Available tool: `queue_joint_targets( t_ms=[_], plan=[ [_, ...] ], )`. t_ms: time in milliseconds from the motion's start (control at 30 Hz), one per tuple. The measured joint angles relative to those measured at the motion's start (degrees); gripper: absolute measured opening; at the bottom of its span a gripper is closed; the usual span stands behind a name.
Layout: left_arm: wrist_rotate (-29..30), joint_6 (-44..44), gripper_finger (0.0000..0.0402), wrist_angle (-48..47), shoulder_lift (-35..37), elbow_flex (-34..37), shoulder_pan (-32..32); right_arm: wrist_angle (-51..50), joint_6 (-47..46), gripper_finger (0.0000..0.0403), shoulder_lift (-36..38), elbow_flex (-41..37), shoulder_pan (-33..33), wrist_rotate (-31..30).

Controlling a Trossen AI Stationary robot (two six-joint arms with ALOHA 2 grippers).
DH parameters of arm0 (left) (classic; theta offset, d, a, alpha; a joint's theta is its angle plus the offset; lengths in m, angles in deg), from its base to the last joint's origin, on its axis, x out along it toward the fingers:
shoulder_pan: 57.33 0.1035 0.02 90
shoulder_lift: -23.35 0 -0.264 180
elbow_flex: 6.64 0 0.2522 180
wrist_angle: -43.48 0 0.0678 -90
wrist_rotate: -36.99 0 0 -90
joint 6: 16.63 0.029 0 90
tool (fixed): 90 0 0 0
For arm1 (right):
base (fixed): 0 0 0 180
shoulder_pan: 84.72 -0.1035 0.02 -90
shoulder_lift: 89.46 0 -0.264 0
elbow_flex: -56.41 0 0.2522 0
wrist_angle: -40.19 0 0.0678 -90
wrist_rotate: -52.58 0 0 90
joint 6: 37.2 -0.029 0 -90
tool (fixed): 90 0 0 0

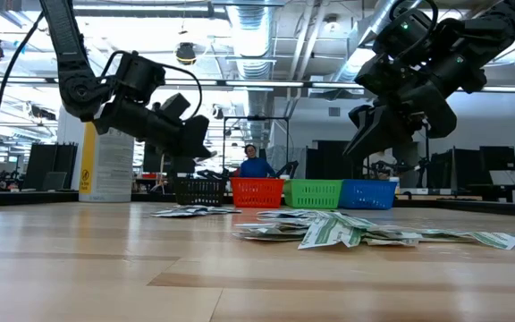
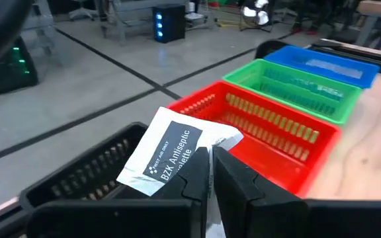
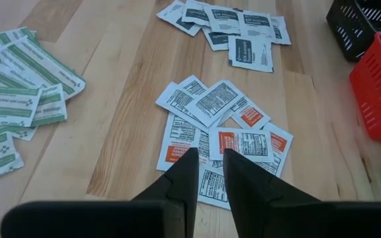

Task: Pick & Place First Aid Supplies
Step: Put the black towelette pack into the black bin

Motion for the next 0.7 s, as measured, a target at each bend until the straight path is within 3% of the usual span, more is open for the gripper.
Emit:
queue_joint_targets(
  t_ms=[267,700],
  plan=[
    [-0.15,0.00,0.0027,-0.28,0.00,0.00,-0.02,0.02,0.07,0.0065,0.00,0.00,0.00,0.00],
    [-0.13,-0.95,0.0093,-1.57,0.02,0.00,-0.02,0.02,0.07,0.0065,0.00,0.00,-0.01,0.00]
  ],
)
